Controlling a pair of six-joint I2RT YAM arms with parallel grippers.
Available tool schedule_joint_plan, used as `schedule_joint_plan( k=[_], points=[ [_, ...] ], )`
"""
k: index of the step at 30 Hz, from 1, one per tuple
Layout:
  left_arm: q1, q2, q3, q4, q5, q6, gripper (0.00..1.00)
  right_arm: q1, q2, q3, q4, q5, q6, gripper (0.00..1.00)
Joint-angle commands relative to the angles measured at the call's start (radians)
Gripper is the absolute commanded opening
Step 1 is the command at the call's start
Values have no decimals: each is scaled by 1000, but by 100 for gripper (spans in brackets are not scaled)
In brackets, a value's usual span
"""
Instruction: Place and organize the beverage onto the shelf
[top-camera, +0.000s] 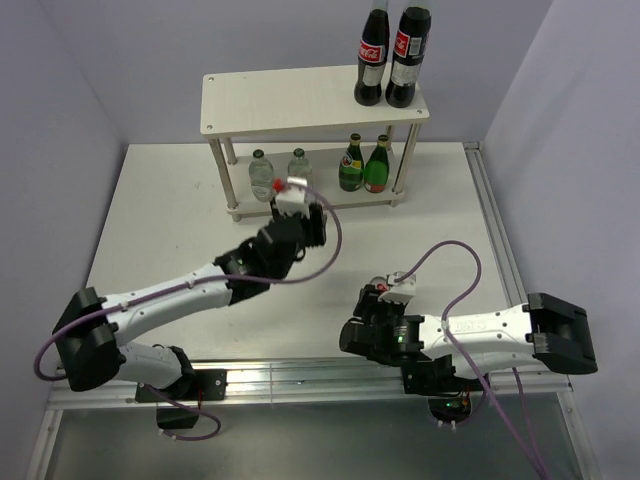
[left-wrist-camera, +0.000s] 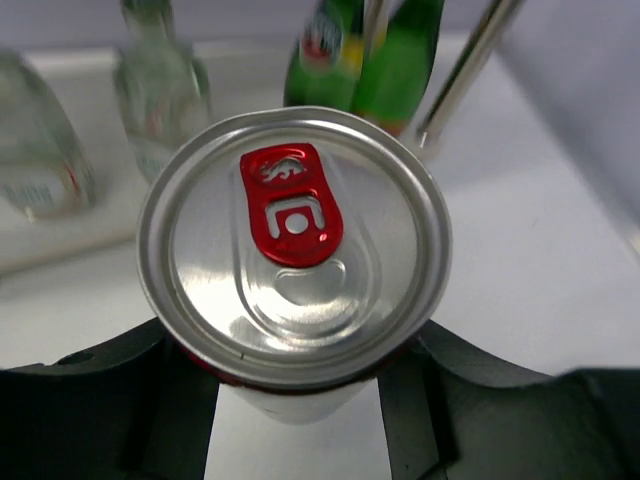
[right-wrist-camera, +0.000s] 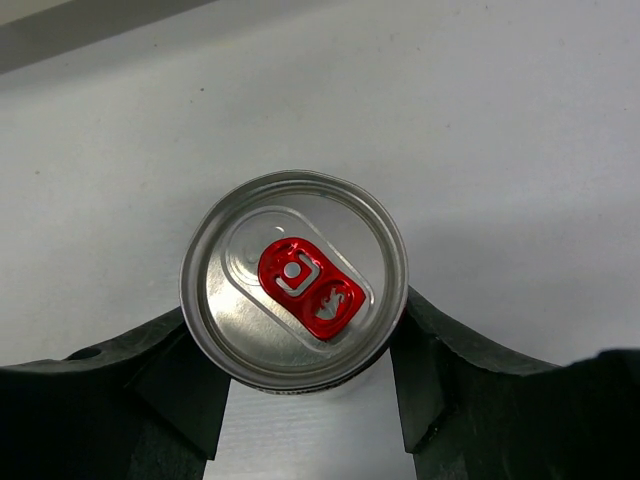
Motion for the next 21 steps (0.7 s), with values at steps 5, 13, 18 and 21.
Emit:
schedule_joint_plan(
  k=[5, 13, 18, 21],
  points=[
    [193, 41, 560, -255, 95, 204, 0, 6, -144, 12, 119, 73, -168, 0],
    [427, 292, 1053, -461, 248, 218, 0, 8, -264, 20, 193, 62, -337, 0],
    [518, 450, 1282, -558, 304, 211, 0, 6, -347, 35, 148, 83, -383, 0],
    [537, 500, 1325, -578, 309, 208, 0, 4, -396, 44, 145, 85, -432, 0]
  ],
)
